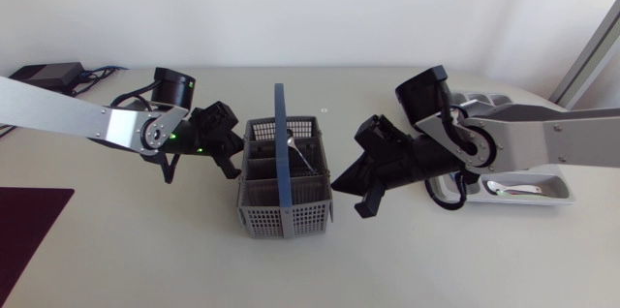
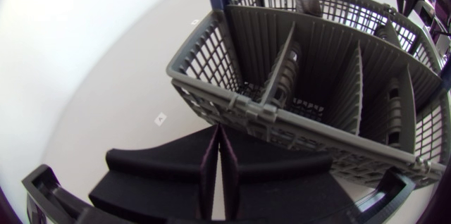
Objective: Sort the cutlery from the basket into the organizer compartments.
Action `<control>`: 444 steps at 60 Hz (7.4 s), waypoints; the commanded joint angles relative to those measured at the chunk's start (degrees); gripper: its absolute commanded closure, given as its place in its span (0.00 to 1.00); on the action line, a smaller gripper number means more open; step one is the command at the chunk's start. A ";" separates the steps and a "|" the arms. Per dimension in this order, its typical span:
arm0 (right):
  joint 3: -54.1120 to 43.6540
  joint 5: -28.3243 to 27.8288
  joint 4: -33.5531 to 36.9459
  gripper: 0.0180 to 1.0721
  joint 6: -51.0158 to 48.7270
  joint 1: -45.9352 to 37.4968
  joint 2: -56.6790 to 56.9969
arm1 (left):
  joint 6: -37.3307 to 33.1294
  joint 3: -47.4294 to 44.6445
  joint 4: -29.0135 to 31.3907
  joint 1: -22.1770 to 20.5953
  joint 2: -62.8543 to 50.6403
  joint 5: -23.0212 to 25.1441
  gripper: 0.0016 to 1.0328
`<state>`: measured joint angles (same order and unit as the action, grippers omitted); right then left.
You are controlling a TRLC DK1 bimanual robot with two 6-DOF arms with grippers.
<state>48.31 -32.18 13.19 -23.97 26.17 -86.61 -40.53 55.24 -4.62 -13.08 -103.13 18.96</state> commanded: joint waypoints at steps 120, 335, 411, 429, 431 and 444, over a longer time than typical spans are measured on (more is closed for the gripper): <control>8.64 -7.10 4.48 0.95 0.59 -13.69 -8.14 | -11.06 -9.80 9.19 -1.77 14.54 9.52 0.97; -5.60 22.96 7.90 0.69 4.45 2.04 19.64 | -28.02 8.48 19.83 -27.96 13.48 -15.80 0.67; -13.25 17.59 5.44 0.69 -1.52 -1.04 24.21 | -55.97 24.74 25.98 -36.84 -3.57 -36.98 0.67; -13.69 17.24 5.53 0.69 -2.05 -1.30 25.00 | -57.82 28.52 33.80 -37.37 -6.03 -40.76 0.67; -13.77 17.24 5.53 0.69 -2.05 -1.39 25.08 | -57.73 28.87 34.95 -37.37 -6.12 -40.93 0.67; -13.86 17.16 5.62 0.69 -2.31 -1.65 25.44 | -57.64 29.57 37.49 -37.54 -6.03 -42.25 0.68</control>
<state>35.97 -14.85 18.46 -25.61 24.88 -61.80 -96.09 83.00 31.51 -50.06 -107.74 -22.68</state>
